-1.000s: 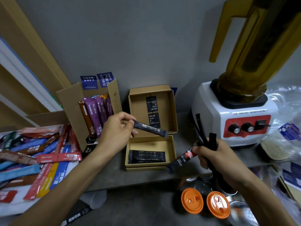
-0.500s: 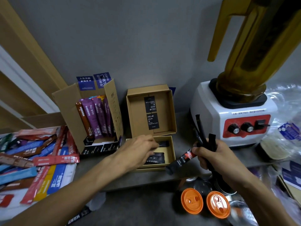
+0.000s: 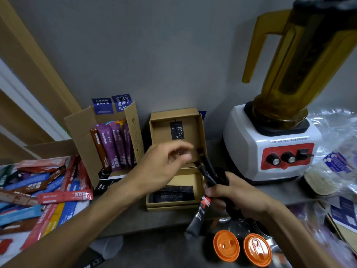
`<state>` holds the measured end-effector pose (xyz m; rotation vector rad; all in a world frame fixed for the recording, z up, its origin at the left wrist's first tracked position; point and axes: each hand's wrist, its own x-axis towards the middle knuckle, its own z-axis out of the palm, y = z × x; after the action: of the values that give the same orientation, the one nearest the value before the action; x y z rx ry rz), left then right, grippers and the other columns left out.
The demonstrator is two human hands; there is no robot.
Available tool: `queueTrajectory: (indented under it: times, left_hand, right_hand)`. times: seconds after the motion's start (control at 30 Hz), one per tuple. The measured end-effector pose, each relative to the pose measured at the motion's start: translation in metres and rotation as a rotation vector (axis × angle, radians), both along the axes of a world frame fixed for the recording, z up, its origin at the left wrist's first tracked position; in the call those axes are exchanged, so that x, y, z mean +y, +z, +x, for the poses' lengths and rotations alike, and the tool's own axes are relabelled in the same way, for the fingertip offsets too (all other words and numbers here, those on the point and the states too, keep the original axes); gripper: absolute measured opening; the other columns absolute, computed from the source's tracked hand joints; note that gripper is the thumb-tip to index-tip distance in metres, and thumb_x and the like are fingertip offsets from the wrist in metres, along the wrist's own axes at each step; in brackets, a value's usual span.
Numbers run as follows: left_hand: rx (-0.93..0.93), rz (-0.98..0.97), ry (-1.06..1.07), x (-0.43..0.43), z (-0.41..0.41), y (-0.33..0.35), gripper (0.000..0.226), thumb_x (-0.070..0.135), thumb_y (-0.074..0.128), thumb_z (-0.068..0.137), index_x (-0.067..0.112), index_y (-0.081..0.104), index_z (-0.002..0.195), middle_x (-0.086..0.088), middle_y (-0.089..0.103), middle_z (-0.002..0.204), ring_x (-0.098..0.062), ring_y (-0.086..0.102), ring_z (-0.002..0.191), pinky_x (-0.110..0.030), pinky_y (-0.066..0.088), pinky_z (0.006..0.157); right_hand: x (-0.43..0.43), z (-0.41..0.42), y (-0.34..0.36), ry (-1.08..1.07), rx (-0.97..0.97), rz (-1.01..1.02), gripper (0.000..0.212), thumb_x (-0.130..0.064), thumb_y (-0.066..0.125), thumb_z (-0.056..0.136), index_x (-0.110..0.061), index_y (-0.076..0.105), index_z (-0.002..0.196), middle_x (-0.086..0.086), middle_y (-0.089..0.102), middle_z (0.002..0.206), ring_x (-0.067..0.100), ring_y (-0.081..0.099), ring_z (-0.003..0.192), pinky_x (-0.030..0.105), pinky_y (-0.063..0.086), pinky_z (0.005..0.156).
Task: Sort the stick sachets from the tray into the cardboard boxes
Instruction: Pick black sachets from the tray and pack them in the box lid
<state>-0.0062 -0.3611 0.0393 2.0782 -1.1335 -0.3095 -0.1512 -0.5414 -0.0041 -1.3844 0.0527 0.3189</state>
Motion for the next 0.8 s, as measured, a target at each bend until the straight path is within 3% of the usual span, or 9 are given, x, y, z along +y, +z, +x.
queueTrajectory:
  times: [0.13, 0.33, 0.43, 0.5, 0.6, 0.73, 0.8]
  left_hand:
    - [0.279, -0.138, -0.038, -0.013, -0.007, 0.017, 0.009, 0.016, 0.067, 0.093, 0.015, 0.071, 0.101, -0.001, 0.071, 0.095, -0.015, 0.069, 0.091, -0.034, 0.057, 0.083]
    - [0.604, -0.329, 0.258, -0.008, 0.003, 0.018, 0.010, 0.016, 0.054, 0.100, 0.012, 0.059, 0.107, -0.003, 0.077, 0.093, -0.015, 0.073, 0.093, -0.027, 0.054, 0.072]
    - [0.351, -0.313, 0.291, -0.004, 0.012, 0.013, 0.007, 0.018, 0.056, 0.100, 0.015, 0.059, 0.106, -0.002, 0.076, 0.090, -0.008, 0.071, 0.085, -0.024, 0.050, 0.069]
    - [0.128, -0.298, 0.272, -0.001, 0.020, 0.009, 0.009, 0.020, 0.057, 0.099, 0.021, 0.062, 0.107, 0.006, 0.072, 0.096, 0.001, 0.066, 0.091, -0.017, 0.051, 0.074]
    - [-0.087, -0.114, 0.122, -0.004, 0.024, -0.008, 0.018, 0.021, 0.056, 0.099, 0.027, 0.065, 0.113, 0.017, 0.064, 0.108, 0.010, 0.057, 0.097, -0.010, 0.047, 0.081]
    - [-0.244, 0.179, -0.135, -0.014, 0.018, -0.049, 0.024, 0.028, 0.054, 0.100, 0.031, 0.063, 0.123, 0.008, 0.064, 0.115, -0.002, 0.054, 0.103, -0.032, 0.046, 0.095]
    - [-0.275, 0.198, -0.150, -0.015, 0.016, -0.056, 0.027, 0.031, 0.055, 0.099, 0.032, 0.058, 0.126, 0.005, 0.063, 0.111, -0.009, 0.055, 0.103, -0.031, 0.046, 0.092]
  right_hand:
    - [0.007, 0.007, -0.001, 0.075, 0.057, 0.253, 0.014, -0.009, 0.065, 0.085, -0.004, 0.053, 0.088, 0.004, 0.042, 0.050, 0.014, 0.040, 0.045, 0.026, 0.036, 0.051]
    - [0.002, 0.001, -0.010, 0.057, 0.051, 0.199, 0.015, -0.013, 0.068, 0.085, -0.005, 0.056, 0.089, 0.004, 0.042, 0.052, 0.017, 0.039, 0.050, 0.032, 0.035, 0.056]
    - [-0.006, -0.005, -0.014, 0.044, 0.056, 0.094, 0.015, -0.015, 0.067, 0.088, -0.004, 0.057, 0.090, 0.007, 0.041, 0.055, 0.019, 0.039, 0.051, 0.033, 0.034, 0.056]
    - [-0.011, -0.008, -0.016, 0.013, 0.061, 0.027, 0.014, -0.014, 0.066, 0.088, -0.003, 0.057, 0.088, 0.008, 0.040, 0.056, 0.020, 0.038, 0.052, 0.033, 0.032, 0.054]
    - [-0.016, -0.014, -0.018, -0.084, 0.092, 0.007, 0.009, -0.011, 0.066, 0.085, -0.006, 0.059, 0.085, 0.009, 0.037, 0.056, 0.020, 0.037, 0.052, 0.033, 0.030, 0.052]
    - [-0.019, -0.017, -0.017, -0.146, 0.104, 0.066, 0.013, -0.016, 0.070, 0.081, -0.008, 0.061, 0.086, 0.007, 0.037, 0.053, 0.020, 0.038, 0.051, 0.031, 0.033, 0.051]
    - [-0.019, -0.019, -0.015, -0.165, 0.102, 0.065, 0.013, -0.017, 0.071, 0.079, -0.009, 0.061, 0.083, 0.007, 0.036, 0.053, 0.020, 0.038, 0.051, 0.030, 0.033, 0.051]
